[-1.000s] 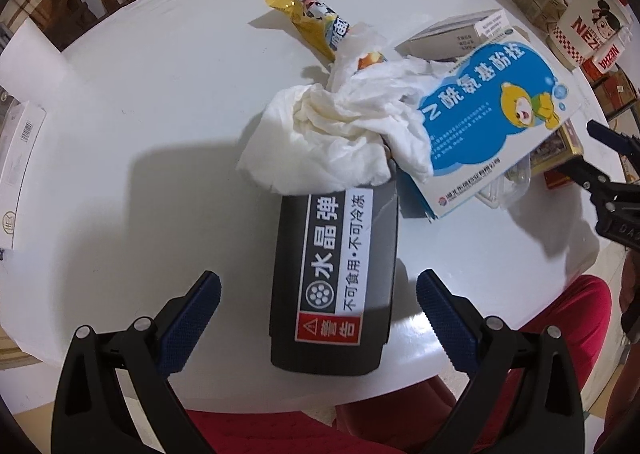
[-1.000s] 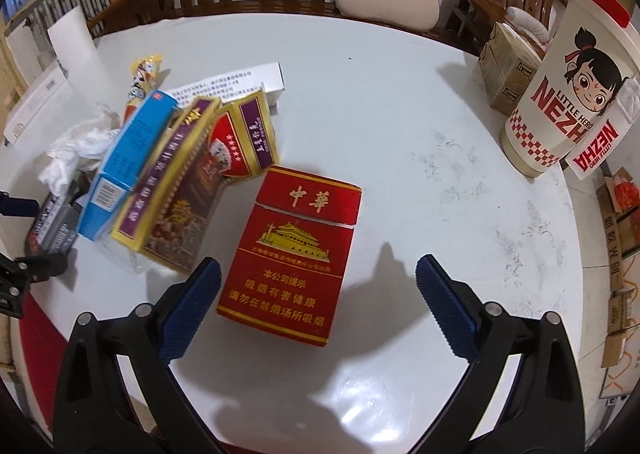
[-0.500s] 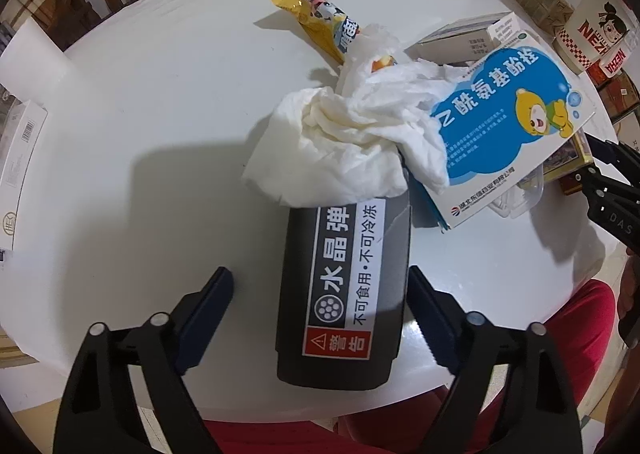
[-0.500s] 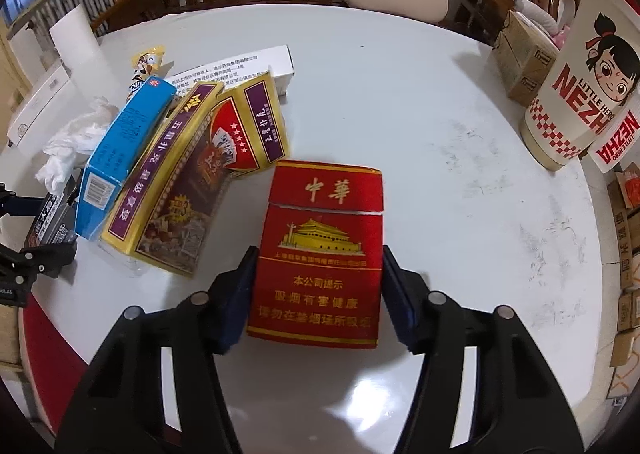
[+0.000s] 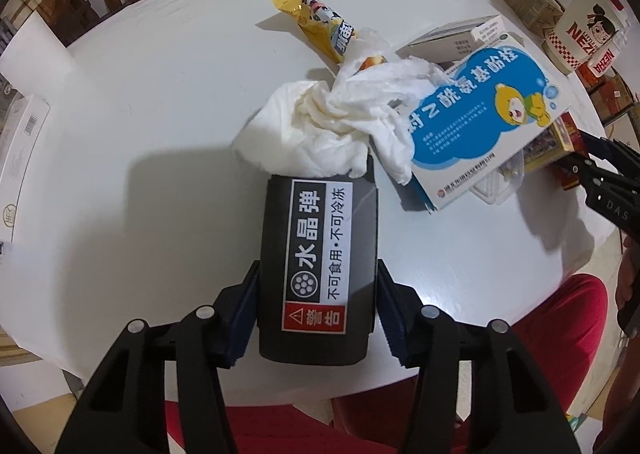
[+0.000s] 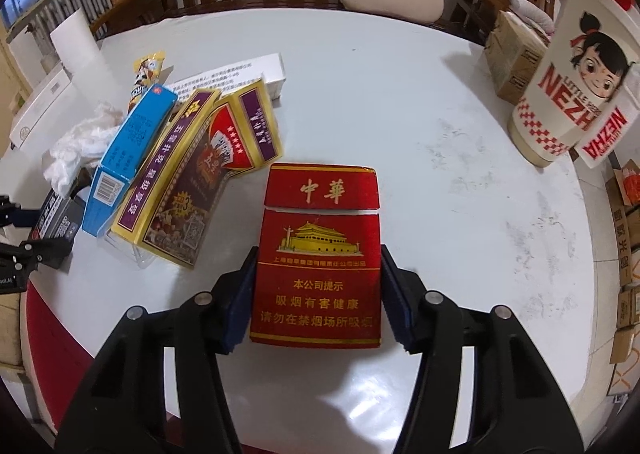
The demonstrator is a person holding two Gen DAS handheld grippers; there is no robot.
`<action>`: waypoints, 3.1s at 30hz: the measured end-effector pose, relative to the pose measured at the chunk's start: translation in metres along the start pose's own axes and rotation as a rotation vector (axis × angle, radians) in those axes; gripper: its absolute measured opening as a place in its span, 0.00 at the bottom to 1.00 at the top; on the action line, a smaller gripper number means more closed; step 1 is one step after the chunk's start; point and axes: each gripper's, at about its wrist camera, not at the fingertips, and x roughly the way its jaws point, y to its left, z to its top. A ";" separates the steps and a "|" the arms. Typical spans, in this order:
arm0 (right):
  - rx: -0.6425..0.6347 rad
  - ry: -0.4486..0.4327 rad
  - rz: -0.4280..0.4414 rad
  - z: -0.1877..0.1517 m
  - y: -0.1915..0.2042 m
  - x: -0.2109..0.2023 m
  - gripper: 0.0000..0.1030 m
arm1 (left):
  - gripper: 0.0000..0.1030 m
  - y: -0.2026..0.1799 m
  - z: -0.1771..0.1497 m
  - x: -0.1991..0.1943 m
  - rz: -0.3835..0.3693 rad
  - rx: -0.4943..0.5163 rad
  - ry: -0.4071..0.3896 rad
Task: Collect trash
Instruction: 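Close the left tool on the black box while the right tool grips the red pack, then carry the black box and red pack down toward the white trash bag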
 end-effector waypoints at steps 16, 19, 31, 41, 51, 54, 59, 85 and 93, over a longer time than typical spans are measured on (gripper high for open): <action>0.039 -0.023 -0.005 -0.008 -0.008 -0.017 0.54 | 0.50 0.010 -0.032 -0.027 0.005 -0.045 -0.008; 0.036 -0.032 -0.006 -0.009 -0.007 -0.022 0.54 | 0.50 0.010 -0.038 -0.031 0.011 -0.048 -0.018; 0.038 -0.079 -0.022 -0.014 -0.003 -0.052 0.54 | 0.50 0.013 -0.045 -0.033 0.011 -0.112 -0.062; 0.022 -0.159 -0.025 -0.024 0.009 -0.096 0.54 | 0.50 0.009 -0.057 -0.054 0.014 -0.098 -0.137; -0.011 -0.243 -0.018 -0.044 0.026 -0.145 0.54 | 0.50 -0.023 -0.076 -0.083 0.002 -0.043 -0.206; -0.021 -0.261 -0.015 -0.052 0.031 -0.157 0.54 | 0.50 -0.033 -0.083 -0.090 -0.004 -0.027 -0.221; -0.039 -0.287 -0.005 -0.065 0.039 -0.175 0.54 | 0.50 -0.048 -0.095 -0.097 -0.001 -0.004 -0.240; -0.099 -0.291 0.049 -0.128 0.079 -0.206 0.54 | 0.50 -0.102 -0.140 -0.093 -0.004 0.096 -0.279; -0.092 -0.252 0.064 -0.147 0.086 -0.194 0.54 | 0.50 -0.116 -0.153 -0.076 -0.016 0.136 -0.256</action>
